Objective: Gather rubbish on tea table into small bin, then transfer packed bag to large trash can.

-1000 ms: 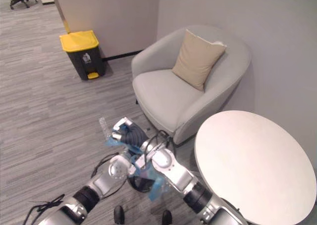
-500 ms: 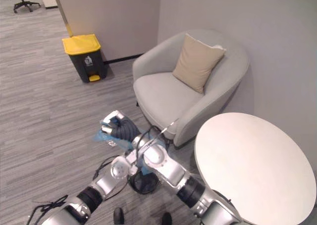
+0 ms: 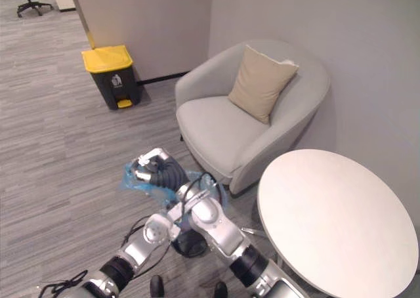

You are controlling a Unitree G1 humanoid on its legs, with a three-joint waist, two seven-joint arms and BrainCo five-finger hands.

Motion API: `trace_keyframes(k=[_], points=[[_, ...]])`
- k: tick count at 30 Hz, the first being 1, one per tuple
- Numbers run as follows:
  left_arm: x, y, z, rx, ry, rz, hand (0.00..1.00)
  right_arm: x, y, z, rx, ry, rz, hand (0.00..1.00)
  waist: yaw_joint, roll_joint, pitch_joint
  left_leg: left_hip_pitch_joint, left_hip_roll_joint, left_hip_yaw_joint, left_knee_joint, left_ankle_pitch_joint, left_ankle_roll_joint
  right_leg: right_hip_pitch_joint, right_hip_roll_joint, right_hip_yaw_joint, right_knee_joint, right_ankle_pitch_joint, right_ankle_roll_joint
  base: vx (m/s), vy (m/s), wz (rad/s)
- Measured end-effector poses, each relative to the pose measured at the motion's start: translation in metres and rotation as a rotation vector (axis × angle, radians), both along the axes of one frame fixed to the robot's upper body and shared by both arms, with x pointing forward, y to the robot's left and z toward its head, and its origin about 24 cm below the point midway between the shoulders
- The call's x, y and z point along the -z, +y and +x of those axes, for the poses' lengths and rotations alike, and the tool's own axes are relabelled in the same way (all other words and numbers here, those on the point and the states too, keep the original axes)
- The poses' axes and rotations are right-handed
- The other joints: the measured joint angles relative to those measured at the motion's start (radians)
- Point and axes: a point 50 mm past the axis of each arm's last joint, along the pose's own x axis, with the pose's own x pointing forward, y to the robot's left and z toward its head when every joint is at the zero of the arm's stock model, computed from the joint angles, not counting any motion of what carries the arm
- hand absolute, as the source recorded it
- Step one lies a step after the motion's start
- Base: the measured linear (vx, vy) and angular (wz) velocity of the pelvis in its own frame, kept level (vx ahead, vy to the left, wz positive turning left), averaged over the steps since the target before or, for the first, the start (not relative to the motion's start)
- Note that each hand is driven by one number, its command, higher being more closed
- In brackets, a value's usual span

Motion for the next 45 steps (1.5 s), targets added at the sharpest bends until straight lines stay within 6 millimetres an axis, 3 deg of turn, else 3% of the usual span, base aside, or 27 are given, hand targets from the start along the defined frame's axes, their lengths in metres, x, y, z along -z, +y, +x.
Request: trace_keyframes(k=[9,18,23,25,29,35,40,45], points=[[-0.002,0.019,-0.007,-0.113,-0.002,-0.073,1.00,0.015,-0.035,0.007,0.291,-0.211,-0.317,0.00,-0.003,-0.024,-0.016,0.001,0.000,-0.009,0.000,0.000,0.000,0.000,-0.002,-0.008,0.016,-0.012,0.001,0.00,0.001,0.02],[0.000,0.046,-0.018,-0.243,0.001,-0.126,1.00,0.048,-0.109,0.004,0.601,-0.107,-0.458,0.00,-0.001,-0.026,-0.017,0.001,-0.001,-0.013,0.000,0.000,0.001,0.002,-0.004,-0.013,0.017,-0.016,0.003,0.00,0.001,0.01],[0.015,0.077,-0.039,-0.388,0.075,-0.172,1.00,0.087,-0.150,-0.012,0.769,0.132,-0.447,0.00,-0.008,-0.024,-0.016,0.004,-0.004,-0.014,0.000,-0.001,0.000,0.006,-0.004,-0.017,0.017,-0.025,0.009,0.00,0.000,0.00],[0.022,0.088,-0.049,-0.441,0.103,-0.178,1.00,0.119,-0.161,-0.020,0.817,0.315,-0.441,0.00,-0.011,-0.020,-0.014,0.015,-0.005,-0.016,0.000,-0.006,-0.004,0.016,-0.005,-0.021,0.017,-0.030,0.010,-0.01,0.005,0.04],[0.041,0.103,-0.064,-0.513,0.203,-0.201,1.00,0.167,-0.175,-0.041,0.823,0.576,-0.484,0.00,-0.007,-0.001,-0.007,0.019,-0.008,-0.014,-0.002,-0.018,-0.006,0.018,-0.009,-0.023,0.017,-0.034,0.011,0.00,0.002,0.01],[0.088,0.116,-0.109,-0.594,0.484,-0.157,1.00,0.229,-0.189,-0.087,0.800,0.955,-0.572,0.00,0.004,0.013,0.004,0.043,-0.013,-0.006,-0.005,-0.023,-0.006,0.036,-0.013,-0.015,0.017,-0.045,0.015,0.03,0.000,-0.02],[0.105,0.120,-0.132,-0.631,0.608,-0.143,1.00,0.246,-0.190,-0.104,0.773,1.073,-0.616,0.00,0.005,0.020,0.028,0.064,-0.018,0.006,-0.004,-0.035,-0.001,0.040,-0.017,-0.001,0.041,-0.059,0.014,0.05,0.005,-0.06],[0.107,0.121,-0.133,-0.639,0.627,-0.139,1.00,0.244,-0.191,-0.089,0.791,1.074,-0.593,0.00,0.011,0.019,0.084,0.036,-0.021,0.040,0.001,-0.032,0.007,-0.026,-0.022,0.031,0.094,-0.060,0.015,0.01,0.015,-0.20]])
